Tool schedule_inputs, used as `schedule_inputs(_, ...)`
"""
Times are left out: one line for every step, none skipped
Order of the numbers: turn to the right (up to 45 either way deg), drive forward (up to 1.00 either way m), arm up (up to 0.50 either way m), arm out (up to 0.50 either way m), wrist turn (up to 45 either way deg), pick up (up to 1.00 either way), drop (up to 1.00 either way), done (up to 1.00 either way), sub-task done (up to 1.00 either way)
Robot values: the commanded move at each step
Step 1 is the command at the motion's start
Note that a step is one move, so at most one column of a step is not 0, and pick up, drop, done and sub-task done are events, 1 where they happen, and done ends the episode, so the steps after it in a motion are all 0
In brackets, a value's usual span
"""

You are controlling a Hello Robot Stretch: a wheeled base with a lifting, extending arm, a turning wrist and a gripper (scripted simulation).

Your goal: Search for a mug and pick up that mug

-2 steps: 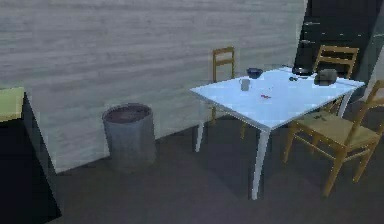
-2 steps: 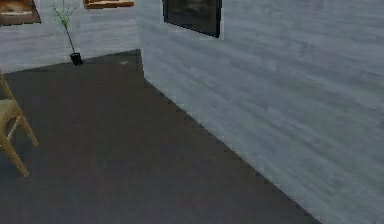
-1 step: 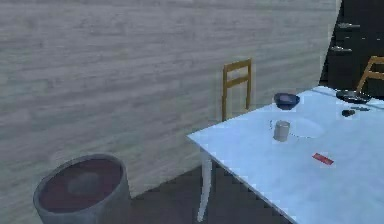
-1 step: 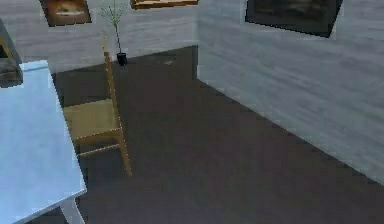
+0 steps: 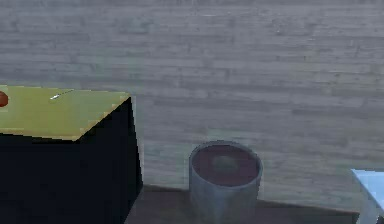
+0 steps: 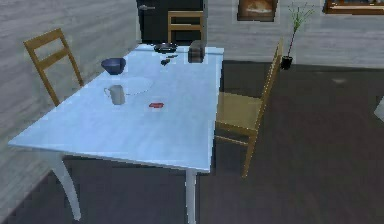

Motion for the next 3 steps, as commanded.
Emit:
schedule_inputs(-18.0, 0.00, 0.00, 0.00, 0.0, 0.00, 0.00, 0.00, 0.00)
schedule_inputs(45.0, 0.00, 0.00, 0.00, 0.0, 0.00, 0.00, 0.00, 0.00)
schedule_inputs(45.0, 0.00, 0.00, 0.00, 0.0, 0.00, 0.00, 0.00, 0.00)
